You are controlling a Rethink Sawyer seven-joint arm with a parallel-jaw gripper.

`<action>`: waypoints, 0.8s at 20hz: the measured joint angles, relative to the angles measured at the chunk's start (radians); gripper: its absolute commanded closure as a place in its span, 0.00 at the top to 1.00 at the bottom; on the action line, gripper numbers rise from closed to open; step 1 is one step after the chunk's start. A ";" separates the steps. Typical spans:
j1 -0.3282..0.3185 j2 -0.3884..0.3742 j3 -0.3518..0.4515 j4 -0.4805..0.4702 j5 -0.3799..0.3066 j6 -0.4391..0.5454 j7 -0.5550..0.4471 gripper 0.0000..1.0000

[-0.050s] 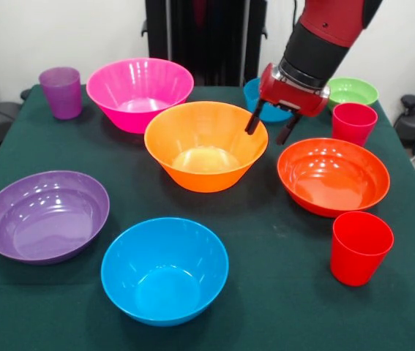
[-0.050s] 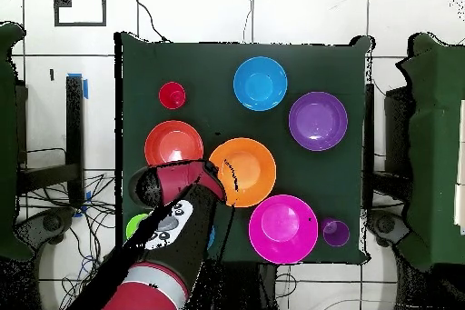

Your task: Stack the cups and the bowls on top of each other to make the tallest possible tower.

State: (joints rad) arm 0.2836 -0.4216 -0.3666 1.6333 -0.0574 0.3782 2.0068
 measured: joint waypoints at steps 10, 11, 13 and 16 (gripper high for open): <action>0.003 0.001 0.000 0.000 0.002 0.000 0.000 1.00; 0.003 0.001 0.000 0.000 0.002 0.000 0.000 1.00; 0.004 0.003 -0.001 0.000 0.003 0.000 0.000 1.00; 0.005 0.017 -0.002 0.000 0.003 0.000 0.000 1.00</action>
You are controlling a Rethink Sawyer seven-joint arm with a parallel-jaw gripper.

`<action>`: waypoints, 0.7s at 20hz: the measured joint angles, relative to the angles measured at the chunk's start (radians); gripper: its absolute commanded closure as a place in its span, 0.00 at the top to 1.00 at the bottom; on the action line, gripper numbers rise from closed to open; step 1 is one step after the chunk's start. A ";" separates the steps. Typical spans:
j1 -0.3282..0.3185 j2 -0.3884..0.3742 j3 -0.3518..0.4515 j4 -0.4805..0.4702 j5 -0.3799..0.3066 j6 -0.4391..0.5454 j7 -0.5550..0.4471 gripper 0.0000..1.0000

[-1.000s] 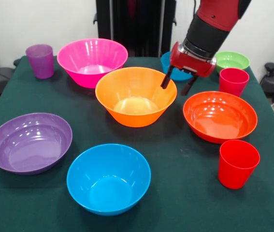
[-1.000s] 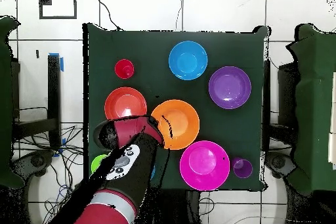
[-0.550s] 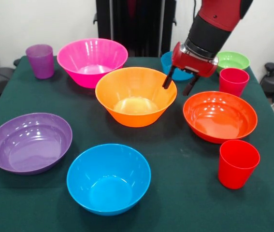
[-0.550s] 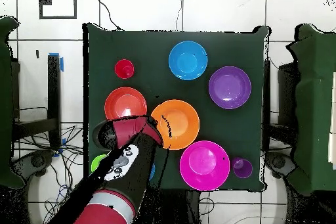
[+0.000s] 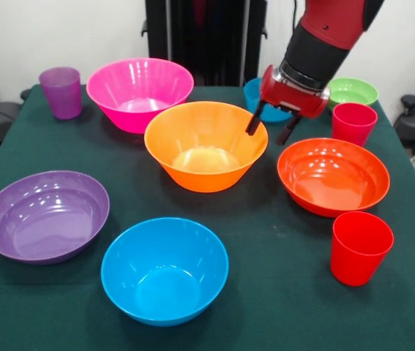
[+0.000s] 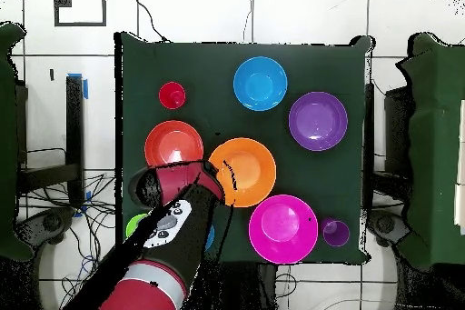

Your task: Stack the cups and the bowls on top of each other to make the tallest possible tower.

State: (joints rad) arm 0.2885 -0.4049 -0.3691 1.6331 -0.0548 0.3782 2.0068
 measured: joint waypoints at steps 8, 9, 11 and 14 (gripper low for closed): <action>0.002 0.049 -0.007 0.000 0.000 0.000 0.000 1.00; 0.002 0.055 -0.007 0.000 0.000 0.000 0.000 1.00; 0.005 0.065 -0.011 -0.001 0.000 0.000 0.000 1.00; 0.024 0.088 -0.031 -0.003 0.000 0.000 0.000 1.00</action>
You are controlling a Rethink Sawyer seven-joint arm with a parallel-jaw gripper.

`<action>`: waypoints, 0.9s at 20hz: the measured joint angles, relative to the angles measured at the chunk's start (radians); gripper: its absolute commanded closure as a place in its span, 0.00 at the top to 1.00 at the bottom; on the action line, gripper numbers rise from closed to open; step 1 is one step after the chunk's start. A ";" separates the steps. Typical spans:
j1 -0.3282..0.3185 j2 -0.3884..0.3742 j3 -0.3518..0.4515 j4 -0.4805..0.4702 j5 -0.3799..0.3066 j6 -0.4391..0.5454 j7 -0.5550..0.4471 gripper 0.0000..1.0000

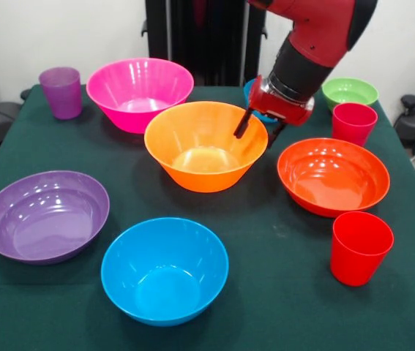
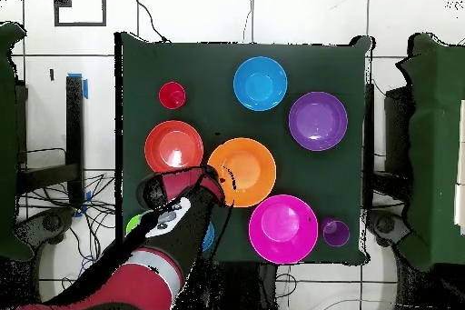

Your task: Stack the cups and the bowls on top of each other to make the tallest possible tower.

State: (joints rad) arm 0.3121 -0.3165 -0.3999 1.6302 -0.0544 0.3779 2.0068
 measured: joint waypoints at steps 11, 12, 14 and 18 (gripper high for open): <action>0.045 0.024 -0.053 -0.009 0.000 -0.013 0.000 0.00; 0.049 0.024 -0.057 -0.009 0.000 -0.013 0.000 0.00; 0.062 0.022 -0.070 -0.010 0.000 -0.013 0.000 0.00; 0.109 0.015 -0.118 -0.024 -0.018 -0.012 0.000 0.00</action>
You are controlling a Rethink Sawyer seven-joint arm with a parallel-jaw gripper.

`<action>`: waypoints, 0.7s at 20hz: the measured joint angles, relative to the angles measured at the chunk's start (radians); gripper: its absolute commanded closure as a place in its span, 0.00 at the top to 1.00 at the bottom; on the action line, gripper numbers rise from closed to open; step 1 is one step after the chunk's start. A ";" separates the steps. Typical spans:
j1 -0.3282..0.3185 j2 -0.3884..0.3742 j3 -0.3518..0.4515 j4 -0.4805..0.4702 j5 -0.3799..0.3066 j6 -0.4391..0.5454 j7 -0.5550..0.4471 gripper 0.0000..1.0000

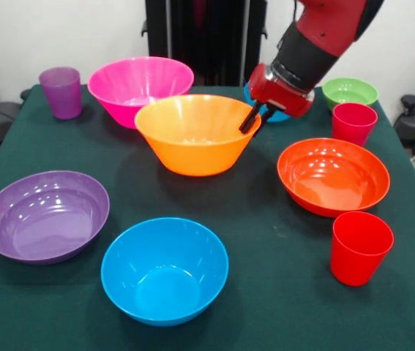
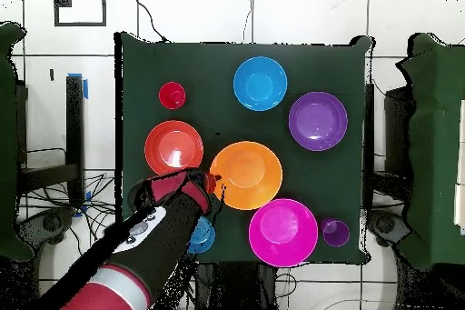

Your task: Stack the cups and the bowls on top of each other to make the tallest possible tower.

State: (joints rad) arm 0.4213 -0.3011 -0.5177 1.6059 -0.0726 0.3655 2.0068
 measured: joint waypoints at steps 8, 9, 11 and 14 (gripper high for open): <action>0.073 -0.041 -0.085 -0.045 -0.039 0.009 0.000 0.00; 0.073 -0.050 -0.088 -0.051 -0.041 0.013 0.000 0.00; 0.070 -0.070 -0.092 -0.063 -0.043 0.021 0.000 0.00; 0.061 -0.097 -0.092 -0.081 -0.045 0.032 0.000 0.00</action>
State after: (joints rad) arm 0.4819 -0.3984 -0.6100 1.5250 -0.1179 0.3974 2.0068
